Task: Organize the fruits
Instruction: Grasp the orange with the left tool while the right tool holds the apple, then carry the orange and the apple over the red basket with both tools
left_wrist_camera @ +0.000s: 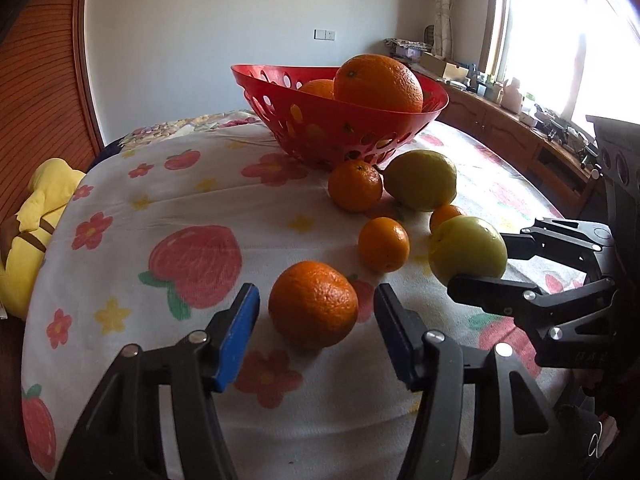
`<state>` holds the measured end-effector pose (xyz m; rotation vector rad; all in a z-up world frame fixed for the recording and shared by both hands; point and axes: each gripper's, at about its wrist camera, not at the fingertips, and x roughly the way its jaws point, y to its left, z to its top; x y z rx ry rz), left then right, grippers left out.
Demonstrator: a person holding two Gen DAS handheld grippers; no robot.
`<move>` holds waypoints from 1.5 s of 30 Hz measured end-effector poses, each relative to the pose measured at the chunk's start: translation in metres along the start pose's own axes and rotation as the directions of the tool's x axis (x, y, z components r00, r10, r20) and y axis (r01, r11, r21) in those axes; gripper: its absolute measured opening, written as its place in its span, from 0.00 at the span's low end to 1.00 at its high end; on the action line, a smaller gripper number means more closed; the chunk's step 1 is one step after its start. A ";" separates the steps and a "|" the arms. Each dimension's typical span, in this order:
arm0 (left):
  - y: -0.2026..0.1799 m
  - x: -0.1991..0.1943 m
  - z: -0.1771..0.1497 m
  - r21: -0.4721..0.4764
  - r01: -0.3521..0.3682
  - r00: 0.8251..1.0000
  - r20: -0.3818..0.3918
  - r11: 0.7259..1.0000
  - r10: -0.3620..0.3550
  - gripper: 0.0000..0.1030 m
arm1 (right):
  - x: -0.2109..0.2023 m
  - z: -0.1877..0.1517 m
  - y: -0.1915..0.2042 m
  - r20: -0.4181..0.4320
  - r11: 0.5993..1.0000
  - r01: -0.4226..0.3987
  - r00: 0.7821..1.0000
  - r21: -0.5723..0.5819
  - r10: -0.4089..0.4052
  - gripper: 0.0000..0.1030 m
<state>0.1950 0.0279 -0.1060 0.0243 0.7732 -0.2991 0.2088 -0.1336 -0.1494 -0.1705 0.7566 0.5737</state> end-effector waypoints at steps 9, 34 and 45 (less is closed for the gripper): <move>-0.001 0.009 -0.002 0.006 -0.016 1.000 -0.019 1.000 0.017 0.44 | 0.003 -0.006 -0.004 0.001 1.000 -0.008 1.000 -0.005 0.008 0.49; -0.002 0.009 0.000 0.021 -0.014 1.000 -0.021 1.000 0.014 0.42 | -0.002 -0.007 -0.003 0.029 1.000 -0.011 1.000 -0.009 0.012 0.49; -0.002 -0.012 0.038 0.023 -0.004 0.996 0.093 1.000 0.002 0.42 | -0.032 0.023 -0.028 0.102 1.000 0.028 0.994 0.010 -0.029 0.49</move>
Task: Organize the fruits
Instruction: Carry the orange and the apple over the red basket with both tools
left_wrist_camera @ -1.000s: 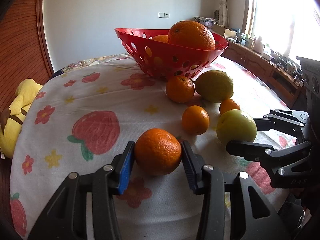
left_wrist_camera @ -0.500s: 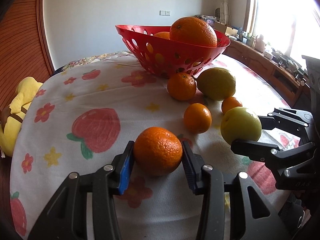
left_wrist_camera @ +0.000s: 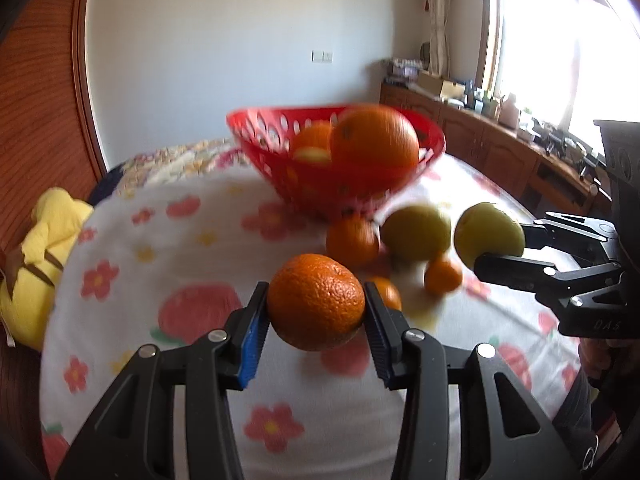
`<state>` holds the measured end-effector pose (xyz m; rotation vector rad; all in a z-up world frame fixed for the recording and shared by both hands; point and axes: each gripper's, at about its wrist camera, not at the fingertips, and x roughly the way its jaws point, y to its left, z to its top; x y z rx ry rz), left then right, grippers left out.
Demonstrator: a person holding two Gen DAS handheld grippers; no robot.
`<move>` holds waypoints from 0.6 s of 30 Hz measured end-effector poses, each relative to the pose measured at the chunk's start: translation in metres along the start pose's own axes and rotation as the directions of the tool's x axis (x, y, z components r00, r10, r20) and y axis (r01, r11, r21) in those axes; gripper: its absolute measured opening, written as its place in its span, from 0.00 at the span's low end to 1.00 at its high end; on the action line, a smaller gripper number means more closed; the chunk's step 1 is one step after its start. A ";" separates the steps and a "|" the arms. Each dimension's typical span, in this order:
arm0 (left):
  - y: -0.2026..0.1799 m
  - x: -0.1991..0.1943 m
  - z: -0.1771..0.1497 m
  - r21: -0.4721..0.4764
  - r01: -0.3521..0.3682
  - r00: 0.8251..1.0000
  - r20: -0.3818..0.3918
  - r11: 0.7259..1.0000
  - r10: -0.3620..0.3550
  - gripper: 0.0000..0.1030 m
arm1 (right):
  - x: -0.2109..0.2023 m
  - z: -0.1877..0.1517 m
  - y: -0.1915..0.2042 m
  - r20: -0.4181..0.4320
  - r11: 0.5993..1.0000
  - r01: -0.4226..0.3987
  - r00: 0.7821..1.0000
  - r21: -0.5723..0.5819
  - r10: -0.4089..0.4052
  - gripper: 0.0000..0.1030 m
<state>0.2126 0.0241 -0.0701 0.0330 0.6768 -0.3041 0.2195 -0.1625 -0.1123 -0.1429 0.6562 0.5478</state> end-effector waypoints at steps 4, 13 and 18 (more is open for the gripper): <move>0.002 -0.001 0.028 0.007 0.010 0.998 0.055 1.000 -0.010 0.42 | -0.011 0.019 -0.014 0.033 0.999 0.037 0.999 -0.017 -0.036 0.49; 0.010 0.009 0.082 0.026 0.023 0.992 0.125 0.999 -0.026 0.42 | -0.014 0.066 -0.039 0.094 0.992 0.108 0.990 -0.061 -0.102 0.49; 0.019 0.026 0.101 0.013 0.032 0.992 0.122 0.999 -0.033 0.42 | -0.009 0.089 -0.050 0.125 0.990 0.121 0.986 -0.066 -0.112 0.49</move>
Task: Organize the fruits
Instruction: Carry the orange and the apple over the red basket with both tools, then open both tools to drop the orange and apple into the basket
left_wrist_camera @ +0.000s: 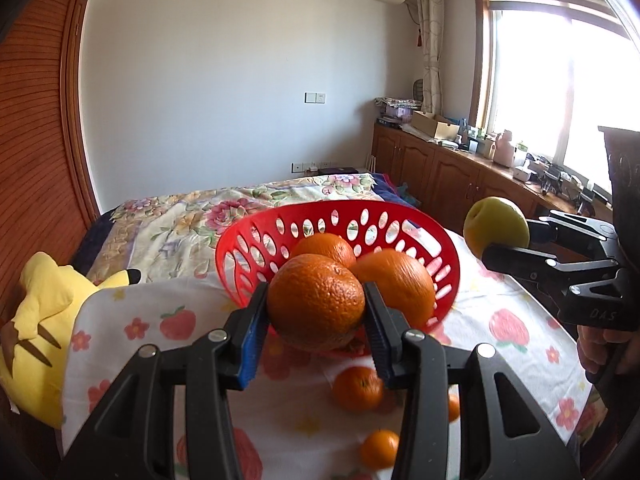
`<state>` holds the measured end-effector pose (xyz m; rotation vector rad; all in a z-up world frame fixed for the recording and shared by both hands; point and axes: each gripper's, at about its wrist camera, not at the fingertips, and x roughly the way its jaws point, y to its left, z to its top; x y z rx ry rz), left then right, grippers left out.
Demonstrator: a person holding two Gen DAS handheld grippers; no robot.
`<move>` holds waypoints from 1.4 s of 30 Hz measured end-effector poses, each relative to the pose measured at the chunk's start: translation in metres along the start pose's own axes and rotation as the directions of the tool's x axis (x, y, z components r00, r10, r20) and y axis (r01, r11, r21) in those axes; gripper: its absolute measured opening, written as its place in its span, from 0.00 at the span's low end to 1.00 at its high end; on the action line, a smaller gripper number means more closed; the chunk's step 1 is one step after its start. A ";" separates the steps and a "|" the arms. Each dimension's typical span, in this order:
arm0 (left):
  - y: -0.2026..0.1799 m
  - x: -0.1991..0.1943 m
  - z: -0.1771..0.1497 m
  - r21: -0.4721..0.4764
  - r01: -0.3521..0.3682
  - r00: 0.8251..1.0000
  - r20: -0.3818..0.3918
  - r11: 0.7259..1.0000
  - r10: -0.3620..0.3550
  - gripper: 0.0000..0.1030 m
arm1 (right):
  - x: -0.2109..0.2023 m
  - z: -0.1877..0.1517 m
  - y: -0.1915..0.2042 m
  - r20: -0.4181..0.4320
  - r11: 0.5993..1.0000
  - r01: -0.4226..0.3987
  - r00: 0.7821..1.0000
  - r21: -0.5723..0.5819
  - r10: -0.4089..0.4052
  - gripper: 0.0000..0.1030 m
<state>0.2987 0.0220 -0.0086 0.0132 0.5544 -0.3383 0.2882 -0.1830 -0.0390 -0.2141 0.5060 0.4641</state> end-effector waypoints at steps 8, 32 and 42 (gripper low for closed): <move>0.002 0.019 0.019 0.031 -0.022 1.000 0.009 0.999 0.021 0.42 | 0.029 0.013 -0.013 -0.010 1.000 0.015 1.000 -0.026 -0.016 0.49; 0.002 0.059 0.011 0.055 -0.043 0.998 -0.049 0.998 0.046 0.42 | 0.087 0.004 -0.030 -0.100 0.999 0.042 0.994 0.010 -0.041 0.50; 0.000 0.064 0.012 0.056 -0.043 0.997 -0.056 0.997 0.047 0.43 | 0.072 -0.001 -0.027 -0.066 0.999 0.041 0.997 0.019 -0.040 0.55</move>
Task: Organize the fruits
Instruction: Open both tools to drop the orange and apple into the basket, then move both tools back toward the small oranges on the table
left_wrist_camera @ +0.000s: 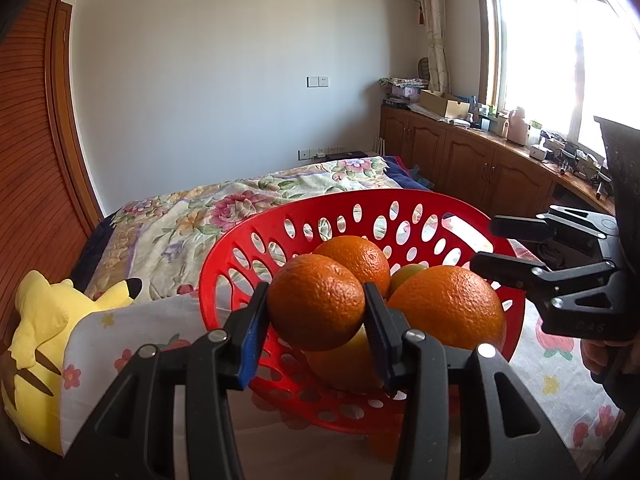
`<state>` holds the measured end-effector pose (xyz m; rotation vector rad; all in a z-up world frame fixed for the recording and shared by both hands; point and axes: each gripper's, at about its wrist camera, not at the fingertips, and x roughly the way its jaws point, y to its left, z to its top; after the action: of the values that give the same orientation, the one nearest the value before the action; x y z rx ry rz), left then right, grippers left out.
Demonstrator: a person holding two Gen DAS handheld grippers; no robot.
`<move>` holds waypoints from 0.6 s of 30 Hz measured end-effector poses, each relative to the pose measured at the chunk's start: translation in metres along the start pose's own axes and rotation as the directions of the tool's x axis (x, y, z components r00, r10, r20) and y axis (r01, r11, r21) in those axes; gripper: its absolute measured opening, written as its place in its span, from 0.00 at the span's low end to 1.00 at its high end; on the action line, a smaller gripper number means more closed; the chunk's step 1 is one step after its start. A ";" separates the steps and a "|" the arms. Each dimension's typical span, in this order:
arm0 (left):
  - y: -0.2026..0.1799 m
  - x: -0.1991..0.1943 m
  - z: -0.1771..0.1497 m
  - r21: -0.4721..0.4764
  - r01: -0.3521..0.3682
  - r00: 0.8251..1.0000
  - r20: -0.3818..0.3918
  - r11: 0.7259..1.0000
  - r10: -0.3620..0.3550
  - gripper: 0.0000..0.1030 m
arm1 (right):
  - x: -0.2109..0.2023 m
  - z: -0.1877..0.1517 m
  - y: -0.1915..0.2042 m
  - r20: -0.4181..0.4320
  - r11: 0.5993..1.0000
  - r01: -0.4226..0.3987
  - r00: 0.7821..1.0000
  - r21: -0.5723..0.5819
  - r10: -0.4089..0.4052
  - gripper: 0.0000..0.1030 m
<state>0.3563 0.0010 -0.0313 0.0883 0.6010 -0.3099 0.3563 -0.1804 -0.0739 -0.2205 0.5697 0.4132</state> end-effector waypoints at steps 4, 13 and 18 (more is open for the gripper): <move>0.000 0.006 0.000 0.004 -0.014 1.000 -0.011 1.000 0.014 0.43 | -0.004 -0.001 0.001 0.010 1.000 -0.002 1.000 0.006 0.002 0.57; 0.006 -0.002 0.001 -0.017 -0.009 1.000 0.016 1.000 0.009 0.46 | -0.009 -0.004 0.006 0.016 1.000 -0.009 1.000 -0.007 0.009 0.57; 0.004 -0.013 -0.010 -0.020 -0.011 1.000 0.021 1.000 0.012 0.48 | -0.017 -0.010 0.008 0.015 1.000 -0.017 1.000 0.006 0.017 0.57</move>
<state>0.3424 0.0096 -0.0320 0.0691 0.5828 -0.2934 0.3351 -0.1815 -0.0731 -0.2068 0.5579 0.4294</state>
